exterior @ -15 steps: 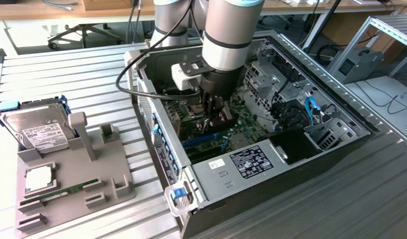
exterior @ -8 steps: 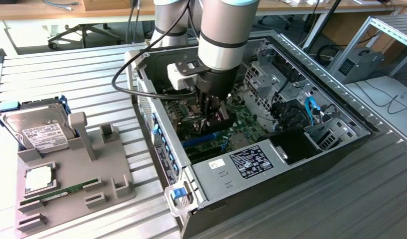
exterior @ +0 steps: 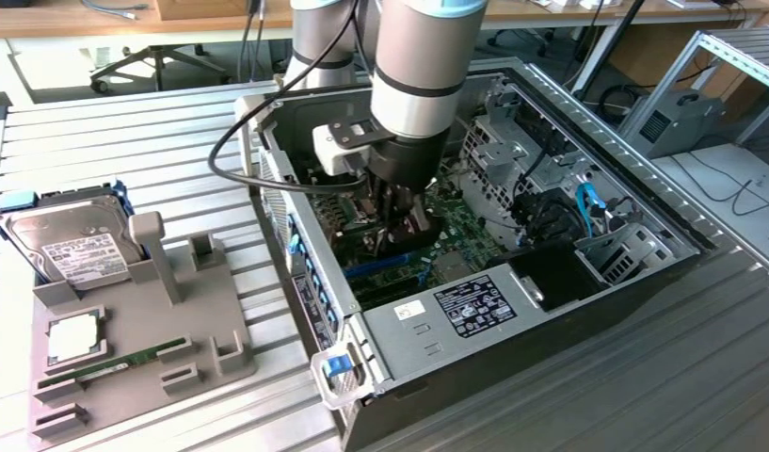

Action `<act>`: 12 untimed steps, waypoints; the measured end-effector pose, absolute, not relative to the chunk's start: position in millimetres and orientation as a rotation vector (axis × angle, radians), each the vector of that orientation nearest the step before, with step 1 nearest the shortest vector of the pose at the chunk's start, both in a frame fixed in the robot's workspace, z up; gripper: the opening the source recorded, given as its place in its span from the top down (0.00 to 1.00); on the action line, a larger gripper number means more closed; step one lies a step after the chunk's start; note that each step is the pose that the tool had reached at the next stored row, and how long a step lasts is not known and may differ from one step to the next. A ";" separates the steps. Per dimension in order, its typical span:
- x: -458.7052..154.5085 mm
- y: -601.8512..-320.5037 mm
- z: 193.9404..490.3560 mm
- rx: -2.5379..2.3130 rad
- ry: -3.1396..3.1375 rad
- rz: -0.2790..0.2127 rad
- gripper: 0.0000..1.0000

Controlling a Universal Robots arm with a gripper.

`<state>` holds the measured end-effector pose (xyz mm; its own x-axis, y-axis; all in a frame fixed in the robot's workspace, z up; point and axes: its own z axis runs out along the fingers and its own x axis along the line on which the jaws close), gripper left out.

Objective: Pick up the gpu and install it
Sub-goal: 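Insert the gpu into the slot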

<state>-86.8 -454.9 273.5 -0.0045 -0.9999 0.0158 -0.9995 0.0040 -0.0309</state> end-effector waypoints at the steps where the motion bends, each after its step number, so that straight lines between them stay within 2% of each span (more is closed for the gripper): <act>1: -86.9 -454.9 272.4 -2.209 2.218 -0.052 0.73; 12: -88.0 -454.8 264.5 -2.209 2.219 -0.052 0.73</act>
